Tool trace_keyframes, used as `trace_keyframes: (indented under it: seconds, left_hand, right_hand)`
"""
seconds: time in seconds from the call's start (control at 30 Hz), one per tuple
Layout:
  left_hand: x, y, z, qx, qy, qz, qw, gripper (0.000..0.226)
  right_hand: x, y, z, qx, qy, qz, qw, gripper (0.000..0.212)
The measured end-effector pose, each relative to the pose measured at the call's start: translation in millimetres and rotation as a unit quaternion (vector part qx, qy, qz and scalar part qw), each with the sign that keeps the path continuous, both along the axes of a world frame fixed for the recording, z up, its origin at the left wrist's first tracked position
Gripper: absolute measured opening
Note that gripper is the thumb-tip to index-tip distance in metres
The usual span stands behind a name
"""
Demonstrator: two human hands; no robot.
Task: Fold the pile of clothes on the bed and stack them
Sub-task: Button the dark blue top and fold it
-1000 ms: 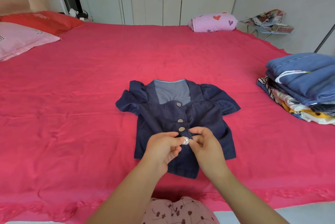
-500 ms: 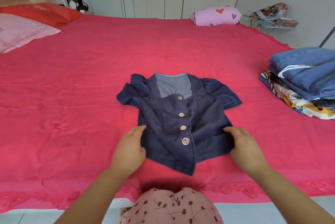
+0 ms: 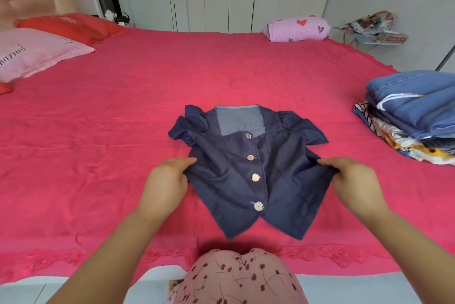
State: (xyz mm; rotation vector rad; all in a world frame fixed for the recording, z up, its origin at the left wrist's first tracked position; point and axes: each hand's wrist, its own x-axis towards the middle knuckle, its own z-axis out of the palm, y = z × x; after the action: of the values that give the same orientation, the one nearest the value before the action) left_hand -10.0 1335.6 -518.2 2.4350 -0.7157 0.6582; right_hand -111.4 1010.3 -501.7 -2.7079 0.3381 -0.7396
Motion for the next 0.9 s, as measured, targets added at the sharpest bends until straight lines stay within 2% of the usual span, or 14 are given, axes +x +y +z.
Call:
trace_keyframes:
  seconds: [0.07, 0.1, 0.13, 0.17, 0.23, 0.27, 0.3, 0.37, 0.43, 0.57, 0.7, 0.9]
  left_hand:
    - [-5.0, 9.1, 16.6, 0.029, -0.002, 0.013, 0.999, 0.045]
    - [-10.1, 12.6, 22.5, 0.060, 0.033, 0.020, 0.997, 0.045]
    - [-16.0, 15.0, 27.0, 0.117, 0.079, 0.024, 0.990, 0.044]
    - [-20.5, 16.9, 26.5, 0.204, 0.122, 0.023, 0.971, 0.040]
    - [-25.4, 17.5, 21.3, 0.362, 0.203, -0.019, 0.910, 0.030]
    - [-26.7, 15.7, 19.5, 0.388, 0.253, -0.041, 0.885, 0.033]
    - [-26.4, 12.1, 18.2, 0.366, 0.292, -0.054, 0.882, 0.040]
    - [-21.6, 0.8, 19.3, 0.278, 0.305, -0.058, 0.909, 0.054]
    - [-14.3, -16.8, 22.0, 0.216, 0.251, -0.066, 0.941, 0.054]
    - [18.0, -51.1, 16.0, 0.146, 0.198, -0.057, 0.968, 0.045]
    - [67.9, -77.4, -2.4, 0.166, 0.199, -0.050, 0.965, 0.047]
    - [148.9, -99.6, -32.7, 0.262, 0.226, -0.038, 0.937, 0.049]
  right_hand:
    - [-11.2, -1.1, 17.8, 0.011, -0.019, -0.016, 1.000, 0.051]
    - [-16.4, -4.7, 19.2, 0.009, -0.011, -0.014, 1.000, 0.049]
    - [-20.8, -9.0, 19.0, -0.012, 0.039, -0.002, 0.999, 0.044]
    - [-23.8, -12.3, 17.3, -0.056, 0.141, 0.020, 0.988, 0.041]
    - [-25.4, -13.1, 11.2, -0.128, 0.379, 0.060, 0.915, 0.041]
    - [-25.3, -12.1, 9.6, -0.133, 0.442, 0.068, 0.885, 0.043]
    - [-23.1, -9.9, 8.4, -0.122, 0.458, 0.066, 0.878, 0.045]
    - [-12.9, -6.0, 5.9, -0.090, 0.393, 0.031, 0.915, 0.048]
    - [1.8, 2.7, 3.0, -0.045, 0.319, 0.016, 0.946, 0.052]
    - [41.3, 24.9, -10.6, -0.004, 0.250, 0.076, 0.965, 0.045]
    - [89.4, 28.1, -32.8, -0.006, 0.207, 0.105, 0.973, 0.043]
    - [164.3, 4.0, -56.9, -0.057, 0.239, 0.091, 0.965, 0.048]
